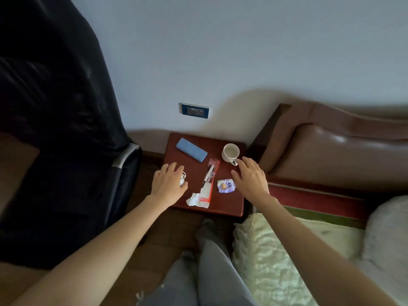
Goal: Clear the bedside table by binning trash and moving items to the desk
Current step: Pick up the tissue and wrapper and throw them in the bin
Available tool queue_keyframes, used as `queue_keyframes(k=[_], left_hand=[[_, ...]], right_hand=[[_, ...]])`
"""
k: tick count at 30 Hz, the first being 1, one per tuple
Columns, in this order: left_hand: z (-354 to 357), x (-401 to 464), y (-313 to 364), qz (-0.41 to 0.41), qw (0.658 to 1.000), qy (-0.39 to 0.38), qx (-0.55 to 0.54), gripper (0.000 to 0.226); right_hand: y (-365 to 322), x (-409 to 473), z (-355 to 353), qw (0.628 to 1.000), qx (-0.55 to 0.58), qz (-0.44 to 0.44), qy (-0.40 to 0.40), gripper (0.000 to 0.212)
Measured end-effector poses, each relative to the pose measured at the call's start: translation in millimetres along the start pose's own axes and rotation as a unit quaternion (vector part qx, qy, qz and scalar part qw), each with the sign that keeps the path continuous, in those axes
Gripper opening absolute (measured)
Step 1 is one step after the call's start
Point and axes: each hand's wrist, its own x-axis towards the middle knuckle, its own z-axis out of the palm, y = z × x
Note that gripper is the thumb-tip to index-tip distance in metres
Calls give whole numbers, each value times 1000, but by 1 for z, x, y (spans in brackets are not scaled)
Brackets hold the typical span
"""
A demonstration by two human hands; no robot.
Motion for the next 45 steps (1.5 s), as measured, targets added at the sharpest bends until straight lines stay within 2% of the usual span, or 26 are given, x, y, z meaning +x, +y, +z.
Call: queue_keyframes(k=[8, 13, 20, 26, 30, 33, 38, 42, 45], left_hand=[[62, 44, 2, -50, 997, -41, -32, 50], [113, 55, 5, -64, 995, -73, -33, 56], [197, 56, -1, -41, 981, -122, -147, 63], [253, 60, -17, 15, 973, -113, -202, 73], [272, 64, -25, 74, 974, -54, -207, 74], [279, 68, -27, 97, 969, -19, -225, 66], [283, 68, -30, 75, 965, 8, -252, 48], [278, 60, -42, 46, 962, 10, -269, 47], [270, 53, -54, 27, 961, 12, -275, 49]], right_hand=[[32, 59, 55, 997, 21, -19, -74, 45], [49, 75, 96, 992, 29, -19, -123, 49], [65, 76, 166, 992, 52, -1, -113, 40], [71, 67, 217, 993, 60, -8, -104, 45], [73, 59, 245, 991, 94, 16, -90, 43], [72, 53, 261, 991, 113, 22, -73, 42], [64, 45, 267, 989, 135, 37, -40, 41], [54, 49, 267, 985, 156, 60, -35, 45], [45, 56, 273, 984, 152, 81, -47, 56]])
